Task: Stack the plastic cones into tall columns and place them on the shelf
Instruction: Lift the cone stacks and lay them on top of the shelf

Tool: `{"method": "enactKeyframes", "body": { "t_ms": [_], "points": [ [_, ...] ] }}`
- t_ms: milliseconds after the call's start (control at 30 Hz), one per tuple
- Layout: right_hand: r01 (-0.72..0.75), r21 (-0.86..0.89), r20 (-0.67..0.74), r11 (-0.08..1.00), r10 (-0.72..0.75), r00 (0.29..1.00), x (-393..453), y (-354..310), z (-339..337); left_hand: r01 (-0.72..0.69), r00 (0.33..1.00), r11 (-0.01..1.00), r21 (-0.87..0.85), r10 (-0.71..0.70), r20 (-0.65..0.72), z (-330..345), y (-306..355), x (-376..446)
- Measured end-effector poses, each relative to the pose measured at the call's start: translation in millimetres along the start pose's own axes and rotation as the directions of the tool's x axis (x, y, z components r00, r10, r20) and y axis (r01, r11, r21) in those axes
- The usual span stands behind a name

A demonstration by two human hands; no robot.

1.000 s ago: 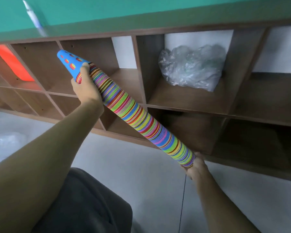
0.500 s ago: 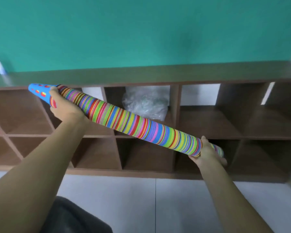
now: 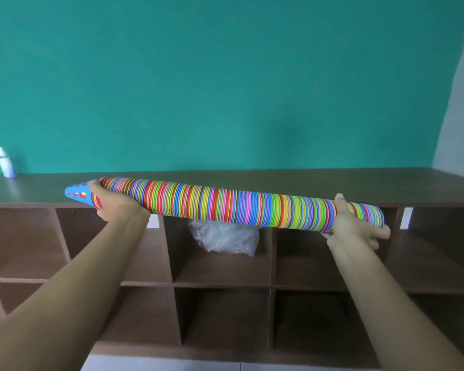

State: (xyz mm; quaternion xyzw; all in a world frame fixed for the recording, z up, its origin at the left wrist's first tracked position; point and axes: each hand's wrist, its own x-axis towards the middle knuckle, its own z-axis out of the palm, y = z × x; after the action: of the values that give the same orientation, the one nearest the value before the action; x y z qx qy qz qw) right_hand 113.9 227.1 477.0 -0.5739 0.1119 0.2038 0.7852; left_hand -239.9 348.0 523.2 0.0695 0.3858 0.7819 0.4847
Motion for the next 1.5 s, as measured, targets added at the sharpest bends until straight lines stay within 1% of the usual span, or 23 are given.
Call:
{"method": "enactKeyframes", "body": {
  "t_ms": [67,167,233,333,433,600,667,733,800,867,933,1033,1067,1133,1200,1233,1300,1333,1367,1400,1433,1467,1500],
  "points": [
    [0.098,-0.005,0.027,0.995,-0.098,0.995,6.1,-17.5,11.1,0.042,0.998,0.996,-0.078,-0.045,-0.037,14.4,-0.1,4.6],
    [0.181,-0.004,0.064,0.984,-0.18,0.982,10.8,-48.2,34.7,0.032,0.997,0.996,-0.082,-0.037,-0.069,35.8,-4.1,1.6],
    [0.19,-0.009,0.058,0.982,-0.189,0.98,16.1,-55.8,50.8,0.035,0.992,0.995,-0.096,-0.046,-0.115,53.2,-8.1,2.6],
    [0.159,-0.023,0.008,0.987,-0.159,0.987,21.9,-63.1,69.5,0.048,0.992,0.997,-0.056,-0.054,-0.112,72.8,-16.6,9.5],
    [0.144,-0.106,-0.006,0.984,-0.146,0.989,32.5,-60.5,84.3,0.064,0.994,0.997,-0.03,-0.067,-0.082,87.5,-30.7,23.3],
    [0.221,-0.194,-0.03,0.956,-0.231,0.972,52.8,-55.3,106.8,0.124,0.992,0.989,0.075,-0.122,-0.038,95.8,-46.6,53.8],
    [0.249,-0.217,-0.032,0.944,-0.262,0.964,58.4,-53.9,114.1,0.154,0.988,0.977,0.149,-0.152,-0.023,95.5,-52.2,68.2],
    [0.278,-0.241,-0.045,0.93,-0.297,0.954,64.4,-53.0,120.9,0.129,0.991,0.963,0.236,-0.135,0.011,94.8,-57.2,79.2],
    [0.295,-0.274,-0.061,0.915,-0.323,0.944,70.1,-54.2,126.8,0.074,0.994,0.921,0.382,-0.097,0.042,95.8,-60.2,89.3],
    [0.302,-0.337,-0.052,0.892,-0.337,0.94,69.2,-55.1,130.1,-0.006,0.995,0.833,0.554,-0.049,0.084,97.4,-59.4,100.6],
    [0.308,-0.394,-0.039,0.866,-0.351,0.936,67.6,-55.5,134.7,-0.083,0.99,0.708,0.701,-0.02,0.137,97.2,-55.1,109.5],
    [0.292,-0.492,-0.084,0.82,-0.378,0.922,70.2,-52.3,139.1,-0.184,0.976,0.524,0.832,-0.005,0.219,93.2,-45.0,115.4],
    [0.287,-0.531,-0.097,0.798,-0.393,0.914,71.9,-49.6,139.6,-0.229,0.969,0.424,0.876,0.016,0.246,90.5,-42.2,120.0],
    [0.31,-0.555,-0.099,0.772,-0.431,0.897,76.3,-42.3,140.3,-0.284,0.958,0.163,0.945,0.096,0.272,85.2,-36.7,127.1],
    [0.339,-0.553,-0.09,0.761,-0.459,0.884,78.4,-38.9,139.3,-0.296,0.941,-0.007,0.955,0.168,0.293,83.9,-35.5,132.4],
    [0.345,-0.555,-0.079,0.757,-0.461,0.884,78.7,-37.7,138.7,-0.295,0.933,-0.05,0.954,0.2,0.299,85.1,-35.8,133.3],
    [0.364,-0.555,-0.042,0.748,-0.462,0.886,79.3,-34.9,137.2,-0.29,0.917,-0.095,0.952,0.257,0.305,85.4,-35.6,132.2],
    [0.385,-0.55,-0.022,0.741,-0.474,0.88,79.5,-33.4,136.0,-0.296,0.895,-0.141,0.945,0.306,0.326,84.3,-38.0,132.8],
    [0.412,-0.548,-0.005,0.728,-0.496,0.869,79.9,-32.1,134.7,-0.319,0.849,-0.208,0.924,0.37,0.377,81.9,-41.5,134.2],
    [0.444,-0.549,0.017,0.708,-0.522,0.853,80.4,-29.9,132.8,-0.372,0.776,-0.269,0.888,0.435,0.457,78.7,-43.3,132.9],
    [0.481,-0.557,0.05,0.677,-0.551,0.833,81.7,-27.3,130.8,-0.46,0.678,-0.306,0.834,0.485,0.552,75.9,-47.1,135.5],
    [0.521,-0.57,0.098,0.636,-0.577,0.811,82.6,-24.3,128.3,-0.558,0.592,-0.316,0.767,0.497,0.635,73.7,-50.5,136.4],
    [0.556,-0.589,0.156,0.587,-0.592,0.791,83.2,-21.3,125.6,-0.642,0.547,-0.292,0.709,0.473,0.691,72.3,-53.2,138.0]
  ]
}}
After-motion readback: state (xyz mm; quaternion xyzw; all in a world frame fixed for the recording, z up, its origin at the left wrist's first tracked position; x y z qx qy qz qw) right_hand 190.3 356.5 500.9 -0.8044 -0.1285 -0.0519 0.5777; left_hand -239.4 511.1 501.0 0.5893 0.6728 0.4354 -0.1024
